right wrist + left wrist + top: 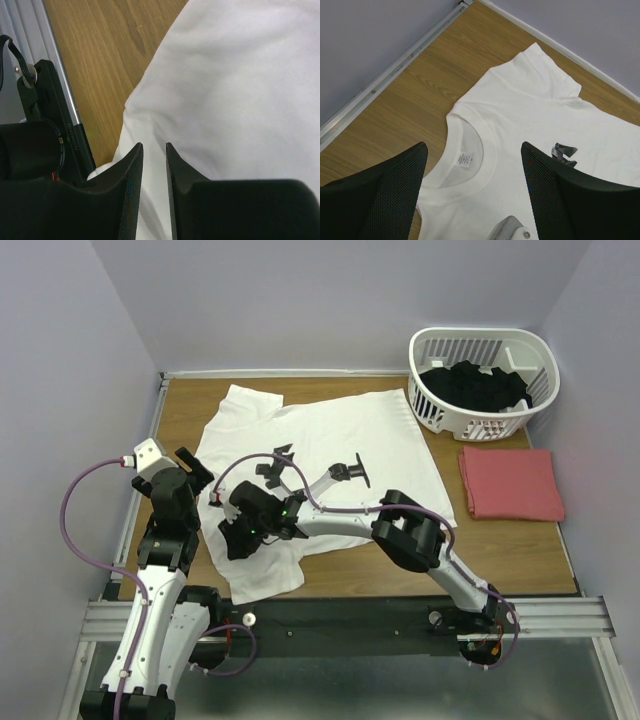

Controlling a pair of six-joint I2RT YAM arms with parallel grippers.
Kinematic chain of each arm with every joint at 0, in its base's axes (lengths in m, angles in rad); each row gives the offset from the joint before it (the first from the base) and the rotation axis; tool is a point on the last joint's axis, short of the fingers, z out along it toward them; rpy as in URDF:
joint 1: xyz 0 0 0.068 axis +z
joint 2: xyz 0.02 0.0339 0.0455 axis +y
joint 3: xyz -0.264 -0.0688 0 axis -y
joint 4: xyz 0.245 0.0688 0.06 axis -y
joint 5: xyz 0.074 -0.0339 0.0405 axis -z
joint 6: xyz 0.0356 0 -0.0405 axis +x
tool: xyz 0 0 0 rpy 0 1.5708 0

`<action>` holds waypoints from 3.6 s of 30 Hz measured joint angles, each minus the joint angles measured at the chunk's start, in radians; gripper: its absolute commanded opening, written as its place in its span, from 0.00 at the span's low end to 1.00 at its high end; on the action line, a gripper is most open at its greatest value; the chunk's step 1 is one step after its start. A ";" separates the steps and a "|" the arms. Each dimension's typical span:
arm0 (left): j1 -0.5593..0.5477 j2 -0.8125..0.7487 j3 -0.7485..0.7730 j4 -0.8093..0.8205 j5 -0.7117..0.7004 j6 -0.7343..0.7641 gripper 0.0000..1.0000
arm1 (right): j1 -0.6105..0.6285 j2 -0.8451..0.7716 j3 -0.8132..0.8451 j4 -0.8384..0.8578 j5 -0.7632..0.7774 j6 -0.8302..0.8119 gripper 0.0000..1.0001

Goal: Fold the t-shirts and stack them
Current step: Flatten the tshirt out

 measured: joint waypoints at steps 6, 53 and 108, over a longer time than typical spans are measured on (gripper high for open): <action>0.000 0.000 0.000 0.000 0.000 0.000 0.83 | 0.001 0.000 -0.014 0.002 -0.001 0.001 0.27; 0.000 0.932 0.307 0.051 0.185 0.034 0.65 | -0.800 -0.651 -0.760 -0.052 0.368 0.072 0.58; 0.053 1.393 0.787 -0.124 0.187 0.069 0.64 | -0.803 -0.529 -0.668 -0.195 0.375 0.105 0.59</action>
